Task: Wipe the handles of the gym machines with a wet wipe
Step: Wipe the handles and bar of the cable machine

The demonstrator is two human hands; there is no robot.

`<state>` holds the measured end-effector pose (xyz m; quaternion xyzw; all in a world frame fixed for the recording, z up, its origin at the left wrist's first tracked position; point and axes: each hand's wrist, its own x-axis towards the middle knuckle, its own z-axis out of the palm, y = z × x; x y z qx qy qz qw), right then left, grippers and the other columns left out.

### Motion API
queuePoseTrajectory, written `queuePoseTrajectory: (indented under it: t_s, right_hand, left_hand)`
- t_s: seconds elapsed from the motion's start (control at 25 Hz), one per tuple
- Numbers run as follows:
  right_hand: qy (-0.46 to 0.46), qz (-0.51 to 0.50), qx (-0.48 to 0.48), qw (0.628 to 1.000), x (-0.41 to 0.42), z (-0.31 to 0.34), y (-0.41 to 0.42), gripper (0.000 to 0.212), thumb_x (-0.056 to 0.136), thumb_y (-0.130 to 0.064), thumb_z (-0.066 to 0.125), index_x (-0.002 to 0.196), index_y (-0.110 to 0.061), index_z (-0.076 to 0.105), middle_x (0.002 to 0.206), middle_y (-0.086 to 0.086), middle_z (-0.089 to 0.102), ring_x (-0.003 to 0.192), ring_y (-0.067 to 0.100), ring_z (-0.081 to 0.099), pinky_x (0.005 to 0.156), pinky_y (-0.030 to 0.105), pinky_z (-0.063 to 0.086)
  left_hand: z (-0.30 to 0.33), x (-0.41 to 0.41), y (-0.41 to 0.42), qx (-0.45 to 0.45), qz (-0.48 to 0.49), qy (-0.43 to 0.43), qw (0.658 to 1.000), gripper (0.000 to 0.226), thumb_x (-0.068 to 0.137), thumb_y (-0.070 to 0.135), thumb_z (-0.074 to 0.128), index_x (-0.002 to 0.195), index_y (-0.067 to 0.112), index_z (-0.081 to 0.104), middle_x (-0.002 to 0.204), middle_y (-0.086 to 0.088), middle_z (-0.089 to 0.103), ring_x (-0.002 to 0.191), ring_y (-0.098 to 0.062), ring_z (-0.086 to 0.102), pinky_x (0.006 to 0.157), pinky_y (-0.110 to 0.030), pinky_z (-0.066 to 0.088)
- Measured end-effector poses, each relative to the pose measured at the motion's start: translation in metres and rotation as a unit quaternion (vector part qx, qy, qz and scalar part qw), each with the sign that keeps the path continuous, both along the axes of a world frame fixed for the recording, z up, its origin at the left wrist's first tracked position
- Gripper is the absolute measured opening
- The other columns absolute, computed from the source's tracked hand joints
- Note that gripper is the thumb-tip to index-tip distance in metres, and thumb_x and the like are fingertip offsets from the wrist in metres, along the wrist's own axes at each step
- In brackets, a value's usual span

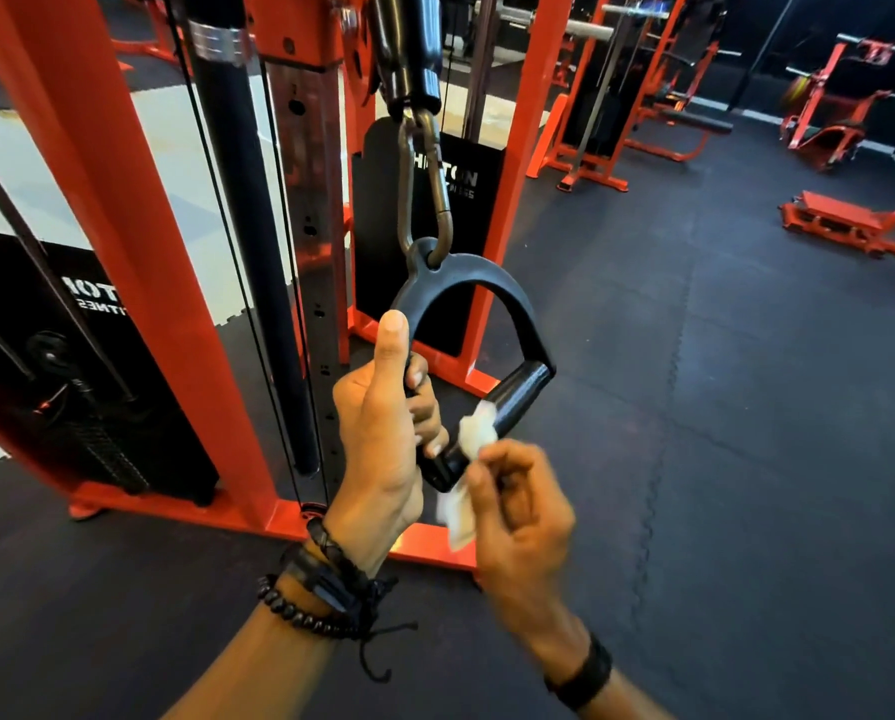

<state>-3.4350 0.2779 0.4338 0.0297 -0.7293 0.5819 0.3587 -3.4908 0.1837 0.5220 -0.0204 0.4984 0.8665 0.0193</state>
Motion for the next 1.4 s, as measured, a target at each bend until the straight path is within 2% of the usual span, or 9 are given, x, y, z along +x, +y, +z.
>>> queuePoseTrajectory:
  t_s: [0.24, 0.4, 0.6, 0.8, 0.92, 1.04, 1.08, 1.24, 1.4]
  right_hand:
    - [-0.045, -0.149, -0.24, 0.958, -0.059, 0.023, 0.032, 0.012, 0.095, -0.002, 0.059, 0.088, -0.012, 0.059, 0.07, -0.009, 0.063, 0.061, 0.005, 0.055, 0.059, 0.023, 0.046]
    - [-0.116, 0.004, -0.251, 0.961, 0.004, 0.003, -0.017, 0.005, 0.091, -0.01, 0.065, 0.091, -0.007, 0.061, 0.078, 0.007, 0.064, 0.072, 0.015, 0.058, 0.065, 0.03, 0.05]
    - [-0.065, -0.057, -0.296, 0.951, -0.044, 0.016, 0.076, 0.012, 0.083, -0.023, 0.072, 0.091, -0.016, 0.066, 0.088, 0.034, 0.063, 0.078, 0.04, 0.062, 0.074, 0.055, 0.051]
    - [-0.067, 0.025, -0.237, 0.969, -0.063, 0.03, 0.166, 0.015, 0.086, -0.009, 0.069, 0.1, -0.008, 0.062, 0.086, 0.008, 0.065, 0.075, 0.018, 0.062, 0.064, 0.027, 0.052]
    - [-0.097, 0.091, -0.18, 0.975, -0.074, 0.028, 0.217, 0.01, 0.09, -0.003, 0.067, 0.099, -0.003, 0.063, 0.085, 0.008, 0.065, 0.073, 0.015, 0.063, 0.064, 0.026, 0.052]
    - [-0.121, 0.153, -0.13, 0.972, -0.086, 0.025, 0.255, 0.009, 0.09, 0.002, 0.065, 0.098, -0.003, 0.065, 0.085, 0.008, 0.067, 0.074, 0.012, 0.064, 0.065, 0.021, 0.052]
    - [-0.123, 0.165, -0.123, 0.971, -0.089, 0.027, 0.263, 0.01, 0.09, 0.002, 0.065, 0.098, -0.004, 0.066, 0.085, 0.008, 0.067, 0.074, 0.012, 0.065, 0.066, 0.022, 0.052]
    - [-0.097, 0.179, -0.106, 0.973, -0.109, 0.038, 0.307, 0.014, 0.09, 0.0, 0.065, 0.101, -0.009, 0.069, 0.083, 0.012, 0.068, 0.075, 0.016, 0.067, 0.066, 0.027, 0.056]
    - [-0.099, 0.126, -0.109, 0.981, -0.148, 0.043, 0.365, 0.024, 0.087, 0.013, 0.056, 0.09, -0.004, 0.073, 0.082, 0.006, 0.074, 0.071, 0.02, 0.068, 0.063, 0.027, 0.053]
  left_hand:
    - [-0.002, 0.002, 0.0, 0.001, -0.008, 0.002, 1.0, 0.049, 0.099, 0.051, 0.044, 0.065, 0.016, 0.037, 0.05, 0.004, 0.019, 0.038, -0.01, 0.016, 0.038, -0.022, 0.024]
    - [-0.006, 0.0, -0.001, -0.004, 0.01, 0.006, 1.0, 0.05, 0.099, 0.051, 0.044, 0.065, 0.016, 0.038, 0.049, 0.003, 0.019, 0.038, -0.011, 0.017, 0.039, -0.023, 0.024]
    - [-0.016, -0.008, 0.016, -0.064, 0.077, 0.066, 0.993, 0.046, 0.096, 0.047, 0.051, 0.068, 0.011, 0.048, 0.047, 0.002, 0.031, 0.04, -0.014, 0.029, 0.043, -0.027, 0.03]
    - [-0.031, -0.048, 0.025, -0.126, 0.237, 0.083, 0.96, 0.031, 0.092, 0.041, 0.065, 0.073, 0.016, 0.061, 0.053, 0.002, 0.056, 0.043, -0.013, 0.047, 0.047, -0.029, 0.039]
    - [-0.036, -0.057, 0.049, -0.193, 0.408, 0.108, 0.886, 0.02, 0.086, 0.036, 0.067, 0.095, 0.021, 0.058, 0.088, -0.004, 0.064, 0.073, -0.017, 0.06, 0.075, -0.039, 0.051]
    - [-0.032, -0.04, 0.108, -0.376, 0.58, 0.168, 0.703, 0.038, 0.076, 0.009, 0.066, 0.109, 0.013, 0.048, 0.113, -0.018, 0.051, 0.106, -0.032, 0.052, 0.097, -0.044, 0.042]
    - [-0.032, -0.035, 0.133, -0.398, 0.563, 0.22, 0.691, 0.034, 0.076, 0.003, 0.066, 0.107, 0.008, 0.051, 0.111, -0.019, 0.052, 0.105, -0.033, 0.053, 0.094, -0.043, 0.043]
    - [-0.029, -0.045, 0.231, -0.357, 0.181, 0.272, 0.875, 0.01, 0.086, 0.011, 0.063, 0.096, 0.01, 0.065, 0.093, -0.001, 0.068, 0.084, -0.017, 0.064, 0.074, -0.029, 0.049]
    - [-0.017, -0.095, 0.29, -0.379, 0.04, 0.273, 0.883, 0.013, 0.085, 0.017, 0.065, 0.097, 0.014, 0.069, 0.087, -0.005, 0.072, 0.079, -0.024, 0.067, 0.072, -0.041, 0.056]
